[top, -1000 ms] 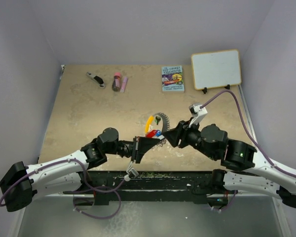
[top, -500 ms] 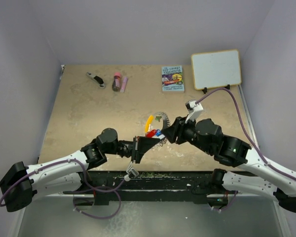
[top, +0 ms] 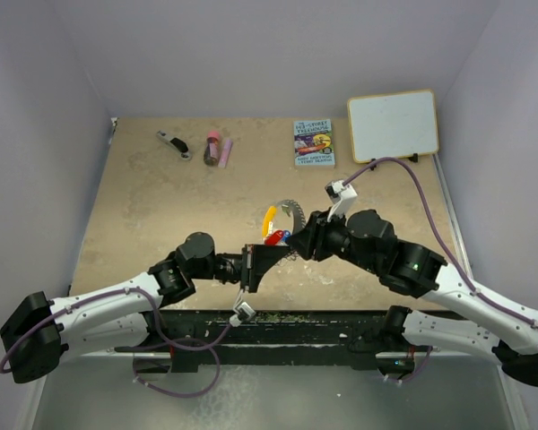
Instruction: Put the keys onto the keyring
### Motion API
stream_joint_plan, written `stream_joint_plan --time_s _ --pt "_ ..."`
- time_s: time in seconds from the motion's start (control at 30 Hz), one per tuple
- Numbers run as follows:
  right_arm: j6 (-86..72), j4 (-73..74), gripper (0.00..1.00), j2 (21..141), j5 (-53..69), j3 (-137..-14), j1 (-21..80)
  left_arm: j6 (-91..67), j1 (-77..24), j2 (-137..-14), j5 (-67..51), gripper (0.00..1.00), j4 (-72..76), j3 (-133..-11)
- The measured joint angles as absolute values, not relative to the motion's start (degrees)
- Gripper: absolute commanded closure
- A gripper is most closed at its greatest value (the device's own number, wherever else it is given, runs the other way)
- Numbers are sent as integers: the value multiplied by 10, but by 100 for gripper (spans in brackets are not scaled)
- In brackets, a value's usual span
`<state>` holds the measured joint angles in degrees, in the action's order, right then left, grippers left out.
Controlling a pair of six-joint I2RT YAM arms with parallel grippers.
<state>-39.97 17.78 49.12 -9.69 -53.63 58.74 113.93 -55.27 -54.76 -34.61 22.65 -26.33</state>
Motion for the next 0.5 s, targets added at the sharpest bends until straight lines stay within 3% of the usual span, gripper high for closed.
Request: stream_joint_plan --time_s 0.23,0.37,0.5 --pt "-405 183 66 482 -93 -532 587 1130 -553 -549 -340 94 244 -258" --pt "-409 191 78 476 -92 -525 587 1129 -553 -549 -341 94 256 -250" --pt "-415 193 98 476 -91 -520 584 1127 -552 -549 -340 94 258 -245"
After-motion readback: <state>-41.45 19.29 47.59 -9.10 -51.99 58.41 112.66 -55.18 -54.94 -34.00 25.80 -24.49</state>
